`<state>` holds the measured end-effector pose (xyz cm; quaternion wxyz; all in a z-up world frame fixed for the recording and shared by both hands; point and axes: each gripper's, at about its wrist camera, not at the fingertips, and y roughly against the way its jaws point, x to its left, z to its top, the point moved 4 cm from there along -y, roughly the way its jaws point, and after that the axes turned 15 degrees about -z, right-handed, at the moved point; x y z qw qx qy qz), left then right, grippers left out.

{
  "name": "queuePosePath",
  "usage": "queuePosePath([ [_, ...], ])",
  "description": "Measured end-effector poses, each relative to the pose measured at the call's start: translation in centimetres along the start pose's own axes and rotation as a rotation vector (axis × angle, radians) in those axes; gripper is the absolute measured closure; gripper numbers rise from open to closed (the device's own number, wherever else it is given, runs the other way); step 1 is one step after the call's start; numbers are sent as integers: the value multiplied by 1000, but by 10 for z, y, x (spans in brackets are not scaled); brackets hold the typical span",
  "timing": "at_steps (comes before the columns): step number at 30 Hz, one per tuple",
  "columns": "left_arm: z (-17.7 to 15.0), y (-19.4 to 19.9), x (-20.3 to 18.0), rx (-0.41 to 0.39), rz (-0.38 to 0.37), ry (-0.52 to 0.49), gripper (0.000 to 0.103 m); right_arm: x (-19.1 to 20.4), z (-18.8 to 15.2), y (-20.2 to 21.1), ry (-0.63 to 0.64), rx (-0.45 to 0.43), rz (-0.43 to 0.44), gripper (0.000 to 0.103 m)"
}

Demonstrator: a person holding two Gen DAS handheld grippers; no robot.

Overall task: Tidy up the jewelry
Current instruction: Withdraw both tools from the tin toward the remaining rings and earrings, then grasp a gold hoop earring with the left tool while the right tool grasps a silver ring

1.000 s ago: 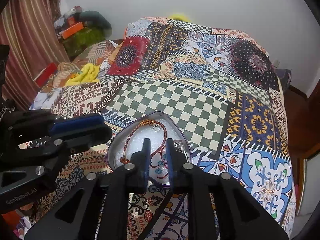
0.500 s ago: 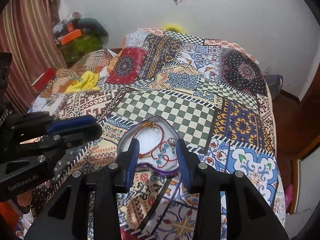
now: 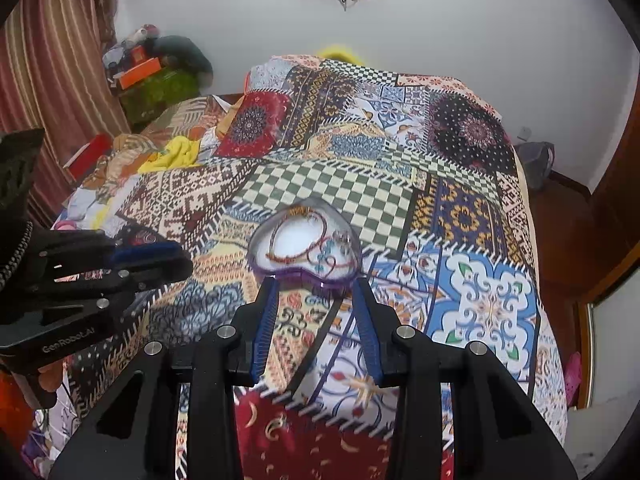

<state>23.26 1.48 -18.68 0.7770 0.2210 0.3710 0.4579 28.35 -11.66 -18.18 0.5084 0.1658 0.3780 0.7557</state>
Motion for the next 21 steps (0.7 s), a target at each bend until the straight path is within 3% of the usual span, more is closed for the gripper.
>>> queuePosePath([
  [11, -35, -18, -14, 90, -48, 17, 90, 6, -28, 2, 11, 39, -4, 68],
  [21, -44, -39, -21, 121, -55, 18, 90, 4, -47, -1, -9, 75, 9, 68],
])
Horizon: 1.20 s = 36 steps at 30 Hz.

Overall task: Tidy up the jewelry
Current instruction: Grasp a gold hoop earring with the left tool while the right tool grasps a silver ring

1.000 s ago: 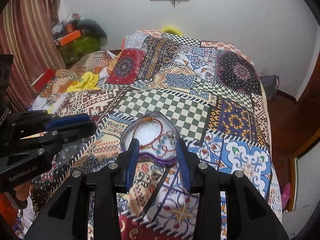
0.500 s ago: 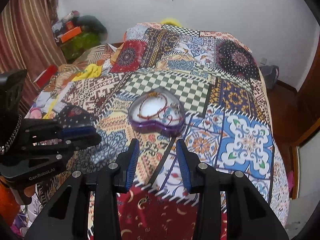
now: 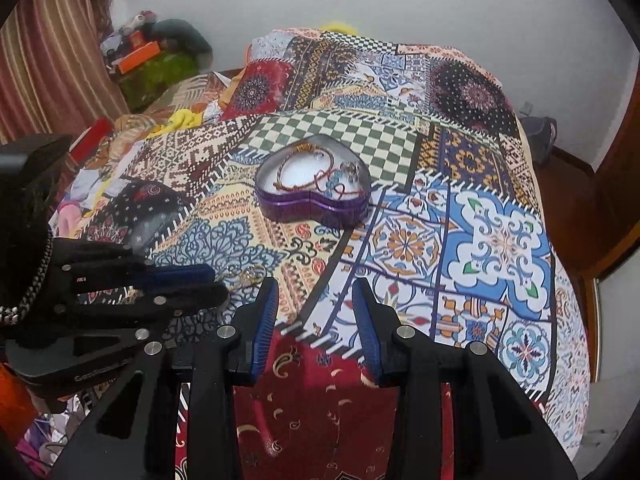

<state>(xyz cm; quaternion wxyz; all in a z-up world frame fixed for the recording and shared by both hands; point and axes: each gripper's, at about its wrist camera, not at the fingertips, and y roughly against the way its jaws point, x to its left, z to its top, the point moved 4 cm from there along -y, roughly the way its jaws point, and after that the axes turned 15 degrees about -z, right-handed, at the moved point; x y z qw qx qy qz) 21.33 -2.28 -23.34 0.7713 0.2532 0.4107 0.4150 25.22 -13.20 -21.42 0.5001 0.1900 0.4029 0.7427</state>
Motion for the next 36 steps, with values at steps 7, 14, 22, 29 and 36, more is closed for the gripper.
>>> queuePosePath([
  [7, -1, -2, 3, -22, -17, 32, 90, -2, -6, -2, -11, 15, 6, 68],
  [14, -2, 13, -1, -65, -19, 18, 94, 6, -9, 2, -22, 24, 36, 68],
  [22, -9, 42, 3, -112, -16, 19, 94, 35, -9, 1, 30, 35, 59, 68],
  [29, -28, 42, 18, -67, -32, 56, 94, 58, -11, -4, 76, 57, 71, 68],
  [36, -35, 50, 20, -63, -6, 48, 92, 59, -12, -5, 68, 74, 71, 68],
])
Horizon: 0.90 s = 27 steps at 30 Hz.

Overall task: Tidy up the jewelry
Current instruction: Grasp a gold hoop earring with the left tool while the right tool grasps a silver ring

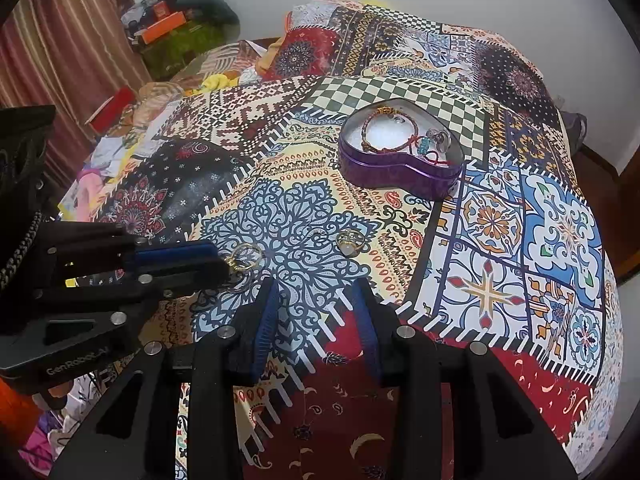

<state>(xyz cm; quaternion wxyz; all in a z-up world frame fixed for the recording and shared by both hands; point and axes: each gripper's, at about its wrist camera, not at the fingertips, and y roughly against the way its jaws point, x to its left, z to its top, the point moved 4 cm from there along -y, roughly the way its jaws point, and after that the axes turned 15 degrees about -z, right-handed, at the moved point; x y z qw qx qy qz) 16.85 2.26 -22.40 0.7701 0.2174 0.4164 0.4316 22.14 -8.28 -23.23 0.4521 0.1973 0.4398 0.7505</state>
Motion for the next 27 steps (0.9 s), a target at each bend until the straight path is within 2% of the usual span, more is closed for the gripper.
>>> queuePosePath([
  [9, -5, 17, 20, -31, 66, 43, 90, 18, 3, -1, 14, 11, 46, 68],
  [20, -8, 27, 32, -45, 90, 53, 90, 50, 10, -14, 80, 26, 68, 69],
  [22, -7, 27, 31, -49, 92, 52, 90, 50, 10, -15, 83, 20, 70, 76],
  [23, -6, 27, 31, -50, 92, 50, 90, 50, 10, -14, 86, 20, 72, 83],
  [27, -3, 28, 28, -52, 91, 41, 90, 43, 8, -7, 64, 1, 83, 83],
])
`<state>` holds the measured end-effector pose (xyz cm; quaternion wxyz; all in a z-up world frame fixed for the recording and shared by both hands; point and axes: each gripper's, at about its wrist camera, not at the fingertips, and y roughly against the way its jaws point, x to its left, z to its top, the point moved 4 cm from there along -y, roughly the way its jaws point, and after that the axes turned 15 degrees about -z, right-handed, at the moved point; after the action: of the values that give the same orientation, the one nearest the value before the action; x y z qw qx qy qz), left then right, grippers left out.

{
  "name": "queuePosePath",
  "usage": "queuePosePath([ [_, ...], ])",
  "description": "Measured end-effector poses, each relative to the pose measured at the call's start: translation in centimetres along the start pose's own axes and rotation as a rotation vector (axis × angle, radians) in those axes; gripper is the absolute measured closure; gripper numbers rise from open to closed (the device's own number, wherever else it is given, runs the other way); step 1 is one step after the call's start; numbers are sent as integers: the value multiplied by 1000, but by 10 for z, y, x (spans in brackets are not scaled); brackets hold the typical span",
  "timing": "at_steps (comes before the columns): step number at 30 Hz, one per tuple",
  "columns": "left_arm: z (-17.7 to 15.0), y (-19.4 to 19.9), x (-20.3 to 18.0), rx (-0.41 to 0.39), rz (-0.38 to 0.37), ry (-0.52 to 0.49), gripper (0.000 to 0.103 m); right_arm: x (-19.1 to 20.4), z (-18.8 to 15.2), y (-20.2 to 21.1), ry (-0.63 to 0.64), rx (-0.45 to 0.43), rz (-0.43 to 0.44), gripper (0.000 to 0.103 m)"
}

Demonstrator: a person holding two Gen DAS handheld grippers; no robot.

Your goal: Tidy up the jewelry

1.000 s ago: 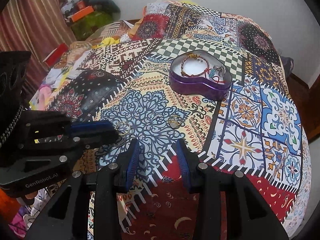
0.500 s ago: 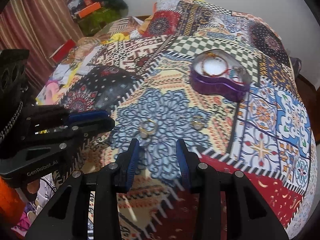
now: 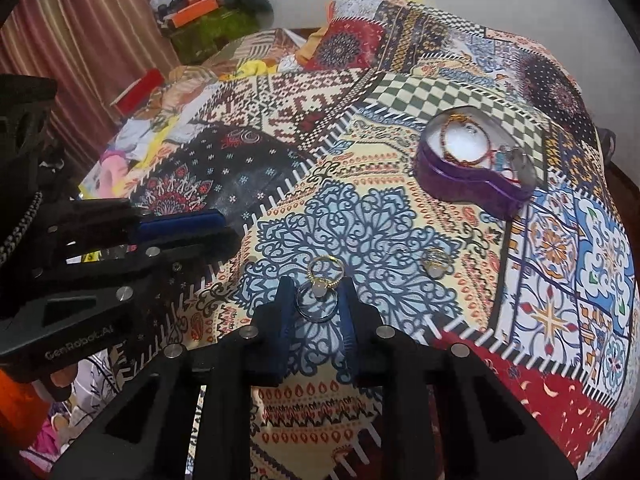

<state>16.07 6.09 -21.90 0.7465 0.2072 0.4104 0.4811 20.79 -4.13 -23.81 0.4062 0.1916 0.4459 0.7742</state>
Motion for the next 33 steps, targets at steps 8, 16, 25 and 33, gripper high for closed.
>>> queuePosePath([
  [8, 9, -5, -18, 4, -14, -35, 90, -26, -4, 26, -56, -66, -19, 83],
  [16, 15, -27, -44, 43, -50, -63, 71, -65, -12, 42, -137, -112, -68, 83],
  [25, 20, -68, -51, 97, -16, -92, 65, -94, -23, 43, -197, -114, -69, 83],
  [33, 18, -78, -51, 80, 8, -122, 77, -102, -26, 37, -216, -109, -51, 83],
])
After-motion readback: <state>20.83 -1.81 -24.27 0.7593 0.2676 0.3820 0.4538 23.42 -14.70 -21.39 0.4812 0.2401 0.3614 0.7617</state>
